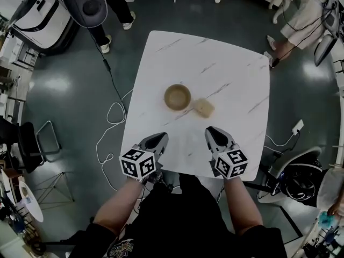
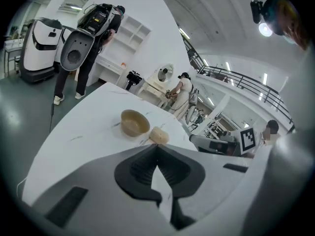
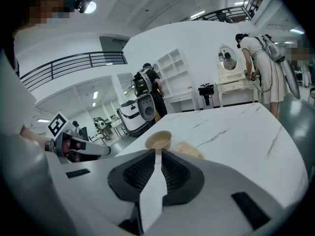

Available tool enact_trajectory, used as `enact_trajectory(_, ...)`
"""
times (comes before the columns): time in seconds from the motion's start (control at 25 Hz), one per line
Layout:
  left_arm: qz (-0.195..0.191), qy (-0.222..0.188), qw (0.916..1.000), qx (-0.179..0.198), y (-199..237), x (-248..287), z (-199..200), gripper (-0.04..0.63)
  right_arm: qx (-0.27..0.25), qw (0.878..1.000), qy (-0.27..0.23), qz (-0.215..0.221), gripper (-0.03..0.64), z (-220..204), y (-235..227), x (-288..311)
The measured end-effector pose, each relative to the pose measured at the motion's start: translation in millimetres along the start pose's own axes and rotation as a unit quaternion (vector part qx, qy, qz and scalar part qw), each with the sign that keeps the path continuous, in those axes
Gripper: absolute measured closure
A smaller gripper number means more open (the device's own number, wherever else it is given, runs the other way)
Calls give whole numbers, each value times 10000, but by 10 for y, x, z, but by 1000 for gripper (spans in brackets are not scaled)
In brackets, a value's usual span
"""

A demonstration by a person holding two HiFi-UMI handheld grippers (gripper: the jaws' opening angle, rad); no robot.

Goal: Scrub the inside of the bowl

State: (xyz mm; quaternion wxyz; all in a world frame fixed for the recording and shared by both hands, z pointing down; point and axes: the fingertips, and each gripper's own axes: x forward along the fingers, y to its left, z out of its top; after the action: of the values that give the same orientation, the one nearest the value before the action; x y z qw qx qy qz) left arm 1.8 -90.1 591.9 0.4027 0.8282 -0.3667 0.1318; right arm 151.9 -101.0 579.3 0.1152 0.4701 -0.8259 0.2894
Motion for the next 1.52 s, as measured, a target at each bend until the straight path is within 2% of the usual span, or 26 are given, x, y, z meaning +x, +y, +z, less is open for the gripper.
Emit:
enact_trajectory(0.04, 18, 3, 10000, -23, 15, 42, 12, 589, -17, 10000, 59, 1, 574, -6, -57, 41)
enact_trajectory(0.12, 54, 25, 10000, -64, 41, 123, 27, 589, -15, 9998, 191, 39, 475, -21, -161, 133)
enact_trajectory(0.16, 77, 44, 9999, -84, 55, 160, 26, 589, -21, 9997, 258, 54, 451, -32, -211, 180)
enact_trajectory(0.28, 157, 106, 9997, -145, 101, 255, 3, 588, -266, 9985, 473, 1, 413, -78, -366, 322)
enact_trajectory(0.36, 219, 127, 9995, -168, 127, 302, -6, 588, -708, 9953, 652, -85, 391, -110, -459, 414)
enact_trajectory(0.56, 409, 154, 9989, -148, 203, 410, 9, 586, -1917, 9738, 1223, -62, 354, -223, -609, 636)
enact_trajectory(0.72, 591, 95, 9980, -182, 280, 470, 56, 584, -2531, 9550, 1544, -34, 347, -303, -716, 767)
enact_trajectory(0.8, 668, 48, 9975, -213, 319, 503, 95, 558, -2742, 9468, 1686, -4, 344, -329, -746, 815)
enact_trajectory(0.88, 729, 17, 9970, -259, 364, 536, 123, 507, -2852, 9425, 1743, 52, 341, -349, -755, 863)
enact_trajectory(1.12, 1048, -100, 9930, -533, 598, 621, 201, 452, -2878, 9403, 1814, 115, 341, -383, -814, 955)
enact_trajectory(1.32, 1100, -215, 9885, -1014, 803, 770, 335, 439, -2858, 9391, 1908, 57, 345, -434, -839, 985)
enact_trajectory(1.52, 1154, -209, 9847, -1291, 949, 970, 441, 433, -2677, 9470, 1773, -17, 362, -385, -844, 956)
